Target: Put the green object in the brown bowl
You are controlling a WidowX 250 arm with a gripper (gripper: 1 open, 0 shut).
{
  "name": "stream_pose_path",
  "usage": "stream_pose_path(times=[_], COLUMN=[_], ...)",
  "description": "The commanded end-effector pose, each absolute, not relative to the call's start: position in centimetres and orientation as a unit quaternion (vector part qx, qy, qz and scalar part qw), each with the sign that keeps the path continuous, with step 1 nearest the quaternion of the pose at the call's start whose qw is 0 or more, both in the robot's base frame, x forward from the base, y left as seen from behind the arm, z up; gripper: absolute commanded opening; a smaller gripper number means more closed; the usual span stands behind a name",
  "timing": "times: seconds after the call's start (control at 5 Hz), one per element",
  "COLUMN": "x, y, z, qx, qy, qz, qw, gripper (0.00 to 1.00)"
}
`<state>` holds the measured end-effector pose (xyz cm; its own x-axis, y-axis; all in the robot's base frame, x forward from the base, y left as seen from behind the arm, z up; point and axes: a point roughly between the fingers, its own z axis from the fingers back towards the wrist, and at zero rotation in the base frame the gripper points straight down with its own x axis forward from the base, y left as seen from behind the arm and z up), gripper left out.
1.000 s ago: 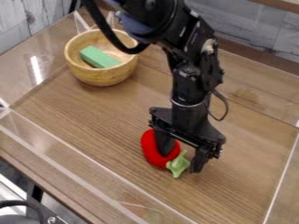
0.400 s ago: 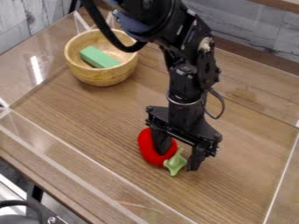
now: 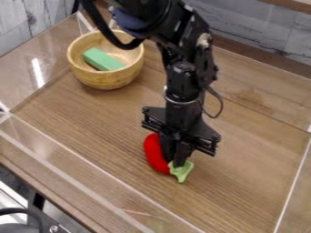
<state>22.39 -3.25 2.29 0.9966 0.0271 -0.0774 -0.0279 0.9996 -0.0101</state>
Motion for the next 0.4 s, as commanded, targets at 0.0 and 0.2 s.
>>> stream_pose_path(times=[0.0,0.2], x=[22.7,23.1], y=[-2.4,-1.9], z=[4.9,8.1], qx=[-0.01,-0.018], qy=[0.023,0.0], qz=[0.021,0.027], qw=[0.999,0.999], gripper=[0.0,0.0])
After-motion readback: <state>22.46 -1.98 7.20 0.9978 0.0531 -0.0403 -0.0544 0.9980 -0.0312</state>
